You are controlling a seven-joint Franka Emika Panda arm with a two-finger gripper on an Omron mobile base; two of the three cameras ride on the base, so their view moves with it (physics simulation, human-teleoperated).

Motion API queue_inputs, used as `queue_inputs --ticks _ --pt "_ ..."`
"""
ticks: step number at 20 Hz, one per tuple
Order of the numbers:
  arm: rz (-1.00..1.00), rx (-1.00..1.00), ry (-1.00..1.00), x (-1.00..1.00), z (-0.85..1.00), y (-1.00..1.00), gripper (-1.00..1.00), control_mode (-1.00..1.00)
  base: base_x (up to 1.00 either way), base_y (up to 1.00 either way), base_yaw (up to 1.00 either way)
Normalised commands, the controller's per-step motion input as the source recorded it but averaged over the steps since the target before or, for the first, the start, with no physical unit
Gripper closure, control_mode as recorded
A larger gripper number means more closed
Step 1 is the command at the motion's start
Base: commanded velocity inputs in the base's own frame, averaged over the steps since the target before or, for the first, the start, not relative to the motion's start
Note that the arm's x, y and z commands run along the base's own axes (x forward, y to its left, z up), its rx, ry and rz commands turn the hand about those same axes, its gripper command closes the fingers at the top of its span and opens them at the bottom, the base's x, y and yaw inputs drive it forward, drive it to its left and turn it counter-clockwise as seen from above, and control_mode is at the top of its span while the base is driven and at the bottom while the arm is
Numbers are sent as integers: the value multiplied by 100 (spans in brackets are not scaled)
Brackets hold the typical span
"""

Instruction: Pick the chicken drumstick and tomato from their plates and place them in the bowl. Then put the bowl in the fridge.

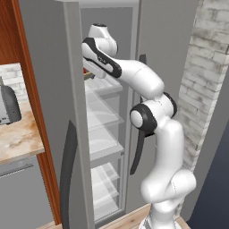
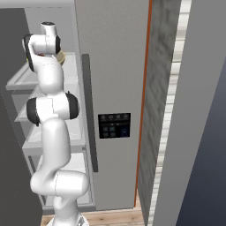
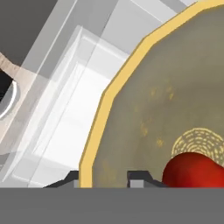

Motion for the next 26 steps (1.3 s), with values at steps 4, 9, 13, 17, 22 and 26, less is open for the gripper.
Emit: queue_inputs --ticks 4,9,13,17,22,26 --pt "-2 0 0 19 -9 1 -100 -100 0 0 0" --pt "0 6 -1 1 12 3 -100 -100 0 0 0" --pt "0 12 -4 -16 18 11 -100 -100 0 0 0" --pt "-1 12 -8 -33 2 8 -100 -100 0 0 0" --pt "-4 10 -15 -51 -4 0 -100 -100 0 0 0" --pt "-3 9 -20 -57 -8 -12 -100 -100 0 0 0"
